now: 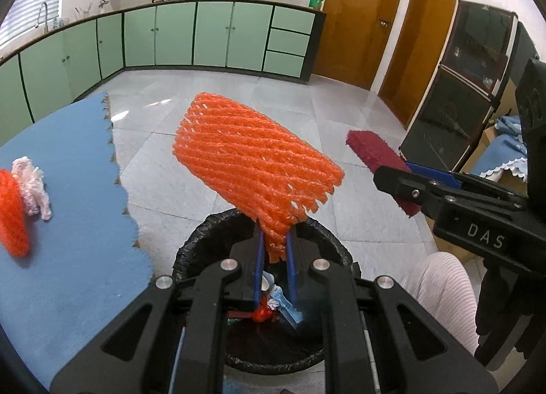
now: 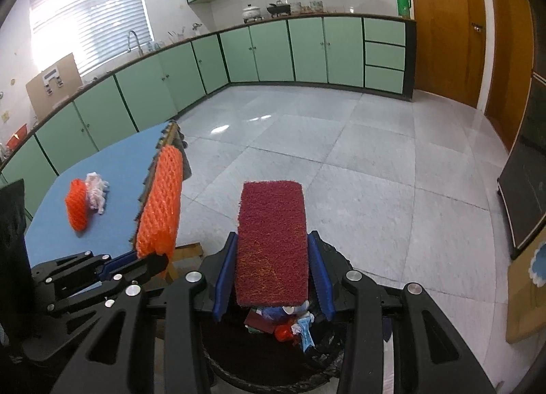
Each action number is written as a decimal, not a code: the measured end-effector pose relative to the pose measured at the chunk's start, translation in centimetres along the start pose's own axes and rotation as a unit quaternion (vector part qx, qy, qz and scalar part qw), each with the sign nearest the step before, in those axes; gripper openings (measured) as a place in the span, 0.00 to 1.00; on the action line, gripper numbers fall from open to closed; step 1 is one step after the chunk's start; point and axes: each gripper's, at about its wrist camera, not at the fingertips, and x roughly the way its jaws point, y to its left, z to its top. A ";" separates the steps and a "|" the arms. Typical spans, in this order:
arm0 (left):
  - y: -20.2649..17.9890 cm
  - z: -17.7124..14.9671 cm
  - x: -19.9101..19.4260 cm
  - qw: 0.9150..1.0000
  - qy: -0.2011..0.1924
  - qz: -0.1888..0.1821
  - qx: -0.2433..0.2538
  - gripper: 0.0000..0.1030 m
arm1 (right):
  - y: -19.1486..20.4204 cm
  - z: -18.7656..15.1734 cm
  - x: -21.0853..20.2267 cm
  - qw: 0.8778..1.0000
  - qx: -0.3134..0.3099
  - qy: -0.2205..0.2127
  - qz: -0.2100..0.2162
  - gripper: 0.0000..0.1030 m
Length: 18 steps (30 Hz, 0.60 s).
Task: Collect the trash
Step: 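Open both grippers to drop the net and pad into the bin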
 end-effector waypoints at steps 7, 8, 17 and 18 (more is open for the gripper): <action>0.4 0.3 0.8 1.000 0.011 0.000 -0.002 0.19 | -0.4 0.2 1.2 1.000 -0.001 0.012 0.003 0.41; 0.5 0.3 0.8 1.000 0.013 0.001 -0.004 0.20 | -0.4 0.2 1.3 1.000 -0.001 0.014 0.004 0.41; 1.3 0.3 0.6 1.000 0.013 0.003 -0.015 0.40 | -0.9 0.6 1.6 1.000 0.005 0.009 -0.005 0.59; 1.4 0.3 0.4 1.000 0.011 0.004 -0.017 0.43 | -0.8 0.6 1.6 1.000 0.006 0.007 -0.007 0.63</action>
